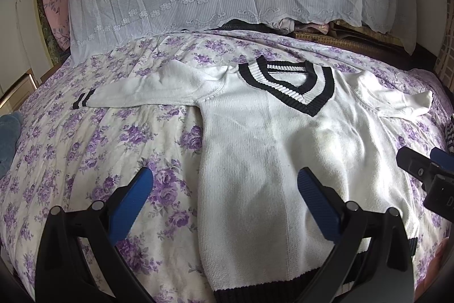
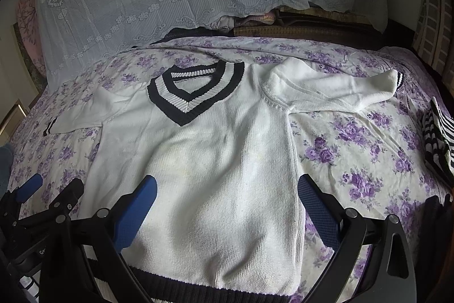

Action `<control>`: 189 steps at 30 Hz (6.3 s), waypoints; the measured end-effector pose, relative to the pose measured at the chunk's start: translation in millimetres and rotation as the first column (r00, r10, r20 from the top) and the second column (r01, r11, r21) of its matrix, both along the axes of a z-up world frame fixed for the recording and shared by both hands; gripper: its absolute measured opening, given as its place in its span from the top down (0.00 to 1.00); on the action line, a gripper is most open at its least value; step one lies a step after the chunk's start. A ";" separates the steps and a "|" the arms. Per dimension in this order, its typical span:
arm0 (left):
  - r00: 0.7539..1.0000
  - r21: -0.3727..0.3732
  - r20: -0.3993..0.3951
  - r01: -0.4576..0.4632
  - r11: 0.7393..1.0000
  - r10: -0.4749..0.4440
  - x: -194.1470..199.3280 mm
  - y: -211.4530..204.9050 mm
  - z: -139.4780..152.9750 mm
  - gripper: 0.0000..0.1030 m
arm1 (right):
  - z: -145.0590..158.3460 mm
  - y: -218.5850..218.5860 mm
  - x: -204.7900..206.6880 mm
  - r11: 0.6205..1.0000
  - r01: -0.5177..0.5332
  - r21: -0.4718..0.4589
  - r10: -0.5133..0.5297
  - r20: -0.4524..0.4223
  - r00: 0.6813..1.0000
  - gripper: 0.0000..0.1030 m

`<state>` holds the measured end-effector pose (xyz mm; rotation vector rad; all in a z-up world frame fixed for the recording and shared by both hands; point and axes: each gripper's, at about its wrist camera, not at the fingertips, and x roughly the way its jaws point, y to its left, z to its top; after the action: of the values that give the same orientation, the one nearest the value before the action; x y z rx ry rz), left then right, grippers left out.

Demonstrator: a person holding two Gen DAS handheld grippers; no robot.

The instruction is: Fold small clothes

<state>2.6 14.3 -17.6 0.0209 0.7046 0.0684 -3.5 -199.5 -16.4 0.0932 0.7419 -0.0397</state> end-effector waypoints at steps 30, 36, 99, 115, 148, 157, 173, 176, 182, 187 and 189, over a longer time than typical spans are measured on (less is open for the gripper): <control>0.992 -0.090 -0.120 -0.056 0.994 0.045 33.2 70.2 -10.9 0.04 | 0.6 -76.4 -42.3 0.938 0.039 0.345 -0.162 0.333 0.929 0.03; 0.956 -0.064 -0.199 -0.231 0.971 0.215 81.1 170.1 -19.9 0.04 | 37.1 -149.6 -8.5 0.841 0.126 0.526 -0.290 0.242 0.926 0.03; 0.893 -0.191 -0.222 -0.433 0.881 0.391 216.4 261.8 -65.6 0.04 | -66.5 -340.3 71.0 0.415 0.779 0.470 -0.889 0.026 0.457 0.78; 0.857 -0.119 -0.191 -0.504 0.856 0.478 195.5 283.7 -52.5 0.05 | -30.9 -257.0 124.7 0.811 0.502 0.300 -0.545 0.078 0.835 0.47; 0.817 -0.488 -0.235 0.370 0.791 -0.527 -12.2 51.1 -63.4 0.88 | -74.1 -89.6 -80.0 0.872 -0.113 0.477 0.137 -0.015 0.991 0.89; 0.826 -0.492 -0.299 0.296 0.818 -0.479 -25.7 84.5 -71.0 0.76 | -74.4 -97.0 -91.2 0.955 -0.054 0.293 0.091 -0.111 0.990 0.72; 0.851 -0.024 -0.323 0.431 0.902 -0.415 -15.0 -19.8 -59.2 0.22 | -65.7 4.4 -47.7 0.947 -0.321 0.003 0.318 -0.145 0.937 0.42; 0.869 -0.029 -0.274 0.421 0.907 -0.412 3.0 -29.1 -32.9 0.18 | -35.6 3.2 -17.5 0.957 -0.290 -0.005 0.289 -0.064 0.955 0.42; 0.903 0.069 -0.329 0.314 0.947 -0.276 70.3 -43.9 -60.9 0.05 | -55.8 0.9 71.2 0.976 -0.202 0.079 0.213 -0.166 0.963 0.38; 0.888 -0.057 -0.349 0.299 0.952 -0.300 81.5 -22.9 -59.6 0.04 | -55.1 -23.3 69.7 0.963 -0.190 0.191 0.215 -0.123 0.969 0.36; 0.907 -0.053 -0.306 0.286 0.957 -0.288 90.1 -24.2 -44.4 0.04 | -23.8 -61.5 76.0 0.953 -0.072 0.293 0.081 -0.019 0.997 0.36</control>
<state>92.8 -9.9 -62.0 0.1314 1.0111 -0.2260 72.5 -260.9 -40.2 0.3467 0.7782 0.1435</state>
